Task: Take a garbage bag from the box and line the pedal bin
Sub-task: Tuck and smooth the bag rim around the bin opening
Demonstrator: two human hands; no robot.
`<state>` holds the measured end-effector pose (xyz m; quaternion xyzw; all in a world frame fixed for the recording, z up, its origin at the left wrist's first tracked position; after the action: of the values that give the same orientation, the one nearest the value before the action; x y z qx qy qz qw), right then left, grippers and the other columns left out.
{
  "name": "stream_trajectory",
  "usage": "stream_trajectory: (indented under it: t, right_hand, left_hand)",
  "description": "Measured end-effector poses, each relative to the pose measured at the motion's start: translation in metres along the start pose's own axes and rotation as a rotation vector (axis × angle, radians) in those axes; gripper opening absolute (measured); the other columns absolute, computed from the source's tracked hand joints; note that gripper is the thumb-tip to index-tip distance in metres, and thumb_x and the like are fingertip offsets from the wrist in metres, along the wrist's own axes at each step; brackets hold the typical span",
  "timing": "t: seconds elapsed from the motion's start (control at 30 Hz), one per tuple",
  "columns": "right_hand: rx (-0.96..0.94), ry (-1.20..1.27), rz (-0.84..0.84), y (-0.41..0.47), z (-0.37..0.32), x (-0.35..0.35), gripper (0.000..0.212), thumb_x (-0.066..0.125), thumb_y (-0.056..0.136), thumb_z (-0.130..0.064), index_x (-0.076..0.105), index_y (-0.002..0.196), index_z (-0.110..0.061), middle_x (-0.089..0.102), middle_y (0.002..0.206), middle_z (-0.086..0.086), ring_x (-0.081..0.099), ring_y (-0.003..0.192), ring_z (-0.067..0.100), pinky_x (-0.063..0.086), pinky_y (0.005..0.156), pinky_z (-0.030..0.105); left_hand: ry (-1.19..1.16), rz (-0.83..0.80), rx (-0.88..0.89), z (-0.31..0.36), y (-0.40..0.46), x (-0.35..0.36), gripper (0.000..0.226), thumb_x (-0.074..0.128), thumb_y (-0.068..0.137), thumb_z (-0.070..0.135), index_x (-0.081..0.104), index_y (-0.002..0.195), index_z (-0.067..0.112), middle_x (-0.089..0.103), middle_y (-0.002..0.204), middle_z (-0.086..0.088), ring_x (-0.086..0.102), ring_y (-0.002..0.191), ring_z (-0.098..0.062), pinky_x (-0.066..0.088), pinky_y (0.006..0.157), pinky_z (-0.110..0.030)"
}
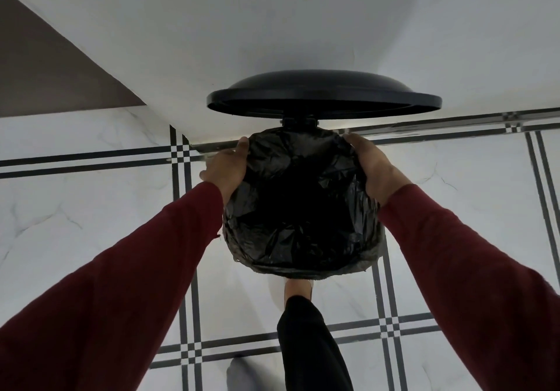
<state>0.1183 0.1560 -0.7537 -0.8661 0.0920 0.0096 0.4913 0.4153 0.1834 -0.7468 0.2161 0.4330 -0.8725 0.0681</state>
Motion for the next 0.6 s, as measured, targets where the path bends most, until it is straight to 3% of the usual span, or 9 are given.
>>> stream_trajectory:
  t: [0.07, 0.13, 0.2, 0.3, 0.37, 0.43, 0.53, 0.6]
  right_hand:
    - [0.002, -0.128, 0.003, 0.003, -0.004, -0.001, 0.075, 0.070, 0.069, -0.064, 0.073, 0.123, -0.012, 0.074, 0.120, 0.016, 0.071, 0.109, 0.038, 0.054, 0.104, 0.051]
    - [-0.040, -0.390, 0.162, 0.000, -0.011, -0.009, 0.091, 0.058, 0.065, -0.082, 0.072, 0.123, -0.013, 0.072, 0.122, 0.013, 0.067, 0.114, 0.037, 0.051, 0.106, 0.043]
    - [-0.121, -0.515, 0.314, -0.004, -0.016, -0.013, 0.083, 0.051, 0.073, -0.085, 0.076, 0.107, -0.014, 0.073, 0.113, 0.013, 0.065, 0.114, 0.037, 0.048, 0.097, 0.035]
    - [-0.152, -0.427, 0.350, -0.007, -0.011, -0.009, 0.068, 0.054, 0.076, -0.083, 0.072, 0.077, -0.018, 0.070, 0.083, 0.000, 0.067, 0.102, 0.032, 0.044, 0.083, 0.031]
    - [-0.128, -0.373, 0.310, -0.004, -0.008, -0.010, 0.069, 0.060, 0.075, -0.079, 0.076, 0.092, -0.014, 0.074, 0.093, 0.004, 0.070, 0.099, 0.030, 0.053, 0.088, 0.037]
    - [-0.077, -0.120, 0.148, 0.000, -0.003, -0.004, 0.054, 0.069, 0.080, -0.060, 0.077, 0.099, -0.010, 0.077, 0.098, 0.010, 0.074, 0.087, 0.029, 0.060, 0.089, 0.041]
    - [0.014, 0.146, -0.076, -0.003, -0.003, -0.001, 0.031, 0.060, 0.092, -0.037, 0.073, 0.087, -0.009, 0.074, 0.082, 0.011, 0.071, 0.066, 0.026, 0.059, 0.069, 0.032]
    - [0.054, 0.104, -0.118, -0.013, -0.006, -0.008, 0.027, 0.057, 0.091, -0.035, 0.070, 0.086, -0.012, 0.071, 0.078, 0.008, 0.069, 0.062, 0.024, 0.057, 0.064, 0.028]
  left_hand:
    - [-0.020, -0.024, -0.004, 0.004, 0.000, 0.001, 0.071, 0.036, 0.100, 0.066, 0.061, 0.139, 0.011, 0.058, 0.145, -0.017, 0.053, 0.135, -0.034, 0.039, 0.116, -0.047]
    - [-0.012, -0.035, 0.023, 0.007, -0.002, 0.001, 0.071, 0.036, 0.102, 0.063, 0.059, 0.140, 0.008, 0.059, 0.144, -0.018, 0.054, 0.133, -0.033, 0.040, 0.116, -0.045]
    - [0.014, -0.017, 0.032, 0.004, -0.005, -0.003, 0.075, 0.036, 0.100, 0.067, 0.062, 0.137, 0.008, 0.063, 0.138, -0.015, 0.057, 0.128, -0.032, 0.042, 0.114, -0.045]
    - [-0.010, -0.034, 0.000, -0.001, -0.006, -0.001, 0.078, 0.038, 0.096, 0.073, 0.066, 0.130, 0.008, 0.067, 0.130, -0.012, 0.061, 0.121, -0.030, 0.044, 0.112, -0.044]
    - [-0.047, -0.049, -0.023, -0.001, -0.007, 0.000, 0.081, 0.039, 0.095, 0.074, 0.063, 0.135, 0.008, 0.065, 0.134, -0.012, 0.060, 0.124, -0.029, 0.044, 0.113, -0.045]
    - [-0.072, -0.046, -0.049, 0.000, -0.006, 0.000, 0.084, 0.040, 0.094, 0.075, 0.059, 0.140, 0.007, 0.062, 0.141, -0.013, 0.057, 0.129, -0.030, 0.041, 0.115, -0.045]
    - [-0.171, -0.075, -0.089, -0.003, -0.008, 0.001, 0.077, 0.043, 0.094, 0.073, 0.059, 0.139, 0.013, 0.062, 0.141, -0.011, 0.059, 0.128, -0.028, 0.042, 0.115, -0.044]
    - [-0.349, -0.145, -0.153, -0.010, -0.015, 0.001, 0.070, 0.044, 0.095, 0.071, 0.063, 0.136, 0.019, 0.066, 0.134, -0.008, 0.062, 0.123, -0.027, 0.045, 0.113, -0.043]
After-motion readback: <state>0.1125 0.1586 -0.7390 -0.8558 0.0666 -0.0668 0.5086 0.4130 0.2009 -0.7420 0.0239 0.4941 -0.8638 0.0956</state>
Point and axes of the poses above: each hand's wrist, its own y-axis towards the middle knuckle, its own x-axis out of the palm, z = x × y, the point moved 6 cm from there along y, towards the middle knuckle
